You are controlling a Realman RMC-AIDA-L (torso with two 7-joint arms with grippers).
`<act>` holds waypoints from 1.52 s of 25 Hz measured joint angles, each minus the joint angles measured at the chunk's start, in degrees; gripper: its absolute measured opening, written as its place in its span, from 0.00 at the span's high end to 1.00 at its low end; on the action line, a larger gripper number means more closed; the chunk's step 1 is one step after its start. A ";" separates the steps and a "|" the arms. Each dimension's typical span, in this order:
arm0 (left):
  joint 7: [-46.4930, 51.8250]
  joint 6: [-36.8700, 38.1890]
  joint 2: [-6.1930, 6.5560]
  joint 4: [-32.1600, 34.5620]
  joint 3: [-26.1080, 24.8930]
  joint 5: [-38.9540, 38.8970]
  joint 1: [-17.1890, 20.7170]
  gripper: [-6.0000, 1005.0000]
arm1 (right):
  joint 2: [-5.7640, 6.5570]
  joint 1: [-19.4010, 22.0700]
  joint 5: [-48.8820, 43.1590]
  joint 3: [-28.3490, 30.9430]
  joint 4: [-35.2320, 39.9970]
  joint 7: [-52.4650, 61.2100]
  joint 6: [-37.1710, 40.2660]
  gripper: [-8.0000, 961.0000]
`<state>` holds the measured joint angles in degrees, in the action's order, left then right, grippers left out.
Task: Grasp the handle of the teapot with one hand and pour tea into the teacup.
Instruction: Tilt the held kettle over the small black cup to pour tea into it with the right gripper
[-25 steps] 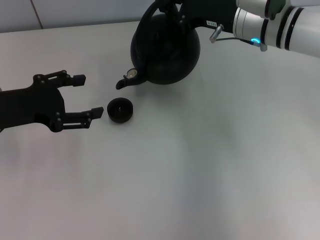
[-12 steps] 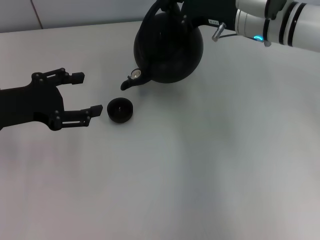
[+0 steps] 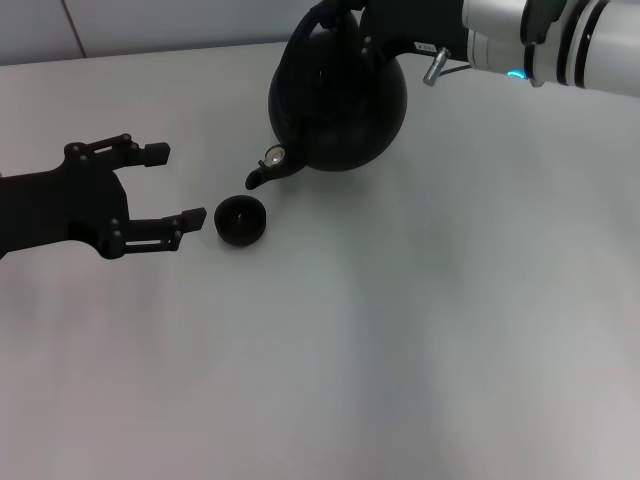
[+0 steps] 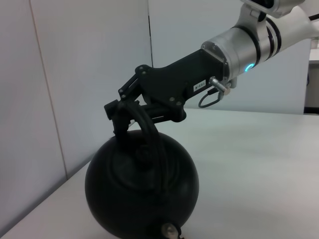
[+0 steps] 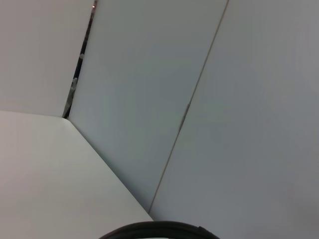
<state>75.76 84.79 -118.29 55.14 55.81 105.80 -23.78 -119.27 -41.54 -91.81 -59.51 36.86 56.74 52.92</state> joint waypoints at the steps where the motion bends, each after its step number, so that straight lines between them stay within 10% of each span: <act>1: 0.00 -0.16 0.00 -0.03 0.00 0.00 0.00 0.14 | 0.00 0.00 0.00 0.00 0.00 0.00 0.00 0.84; 38: -0.01 -2.15 -0.09 -0.48 0.26 -0.07 -0.34 0.14 | 0.00 -0.56 -2.79 -3.24 2.69 -0.47 -3.27 0.86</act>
<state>75.76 82.64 -118.38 54.66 56.06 105.73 -24.12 -119.26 -42.10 -94.60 -62.75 39.55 56.27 49.64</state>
